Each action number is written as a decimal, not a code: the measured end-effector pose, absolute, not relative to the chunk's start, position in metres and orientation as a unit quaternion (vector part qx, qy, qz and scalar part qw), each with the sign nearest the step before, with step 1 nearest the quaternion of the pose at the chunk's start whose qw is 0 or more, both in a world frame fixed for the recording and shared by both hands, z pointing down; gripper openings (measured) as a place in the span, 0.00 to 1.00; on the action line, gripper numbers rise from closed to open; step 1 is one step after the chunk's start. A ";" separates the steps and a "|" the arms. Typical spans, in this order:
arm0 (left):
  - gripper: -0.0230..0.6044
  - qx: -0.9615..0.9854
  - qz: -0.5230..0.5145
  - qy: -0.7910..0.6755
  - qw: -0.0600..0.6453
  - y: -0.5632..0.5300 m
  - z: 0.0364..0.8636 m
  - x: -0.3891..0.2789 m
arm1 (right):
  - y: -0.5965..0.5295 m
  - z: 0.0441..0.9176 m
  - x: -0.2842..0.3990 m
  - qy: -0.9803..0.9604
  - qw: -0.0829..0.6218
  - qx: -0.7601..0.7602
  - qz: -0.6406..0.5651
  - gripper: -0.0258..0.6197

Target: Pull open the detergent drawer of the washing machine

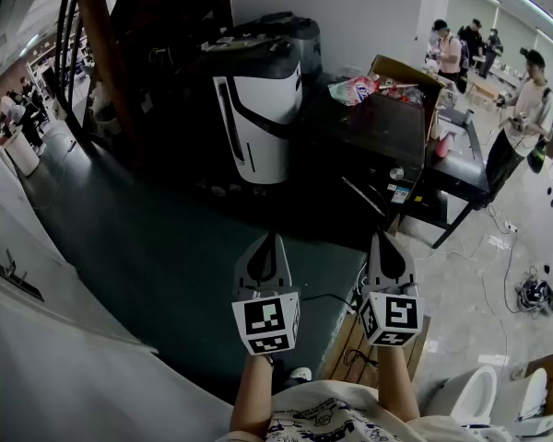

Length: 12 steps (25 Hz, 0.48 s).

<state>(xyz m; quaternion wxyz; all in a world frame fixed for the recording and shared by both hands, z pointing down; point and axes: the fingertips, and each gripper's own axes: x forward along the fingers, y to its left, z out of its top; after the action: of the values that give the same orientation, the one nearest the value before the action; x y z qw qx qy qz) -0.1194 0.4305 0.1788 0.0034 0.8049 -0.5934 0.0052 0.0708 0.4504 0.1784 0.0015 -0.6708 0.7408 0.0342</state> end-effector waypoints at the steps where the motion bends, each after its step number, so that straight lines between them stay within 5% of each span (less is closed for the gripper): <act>1: 0.06 0.805 0.005 -0.594 0.003 0.430 0.179 -0.120 | 0.450 0.179 0.070 0.741 0.002 -0.671 0.034 0.06; 12: 0.06 0.804 0.009 -0.594 0.001 0.430 0.182 -0.127 | 0.448 0.185 0.063 0.743 0.001 -0.669 0.033 0.06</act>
<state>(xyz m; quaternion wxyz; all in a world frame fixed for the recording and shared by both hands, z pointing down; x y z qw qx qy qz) -0.1274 0.4295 0.1816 0.0011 0.8044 -0.5940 0.0092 0.0629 0.4481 0.1845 0.0008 -0.6688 0.7428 0.0326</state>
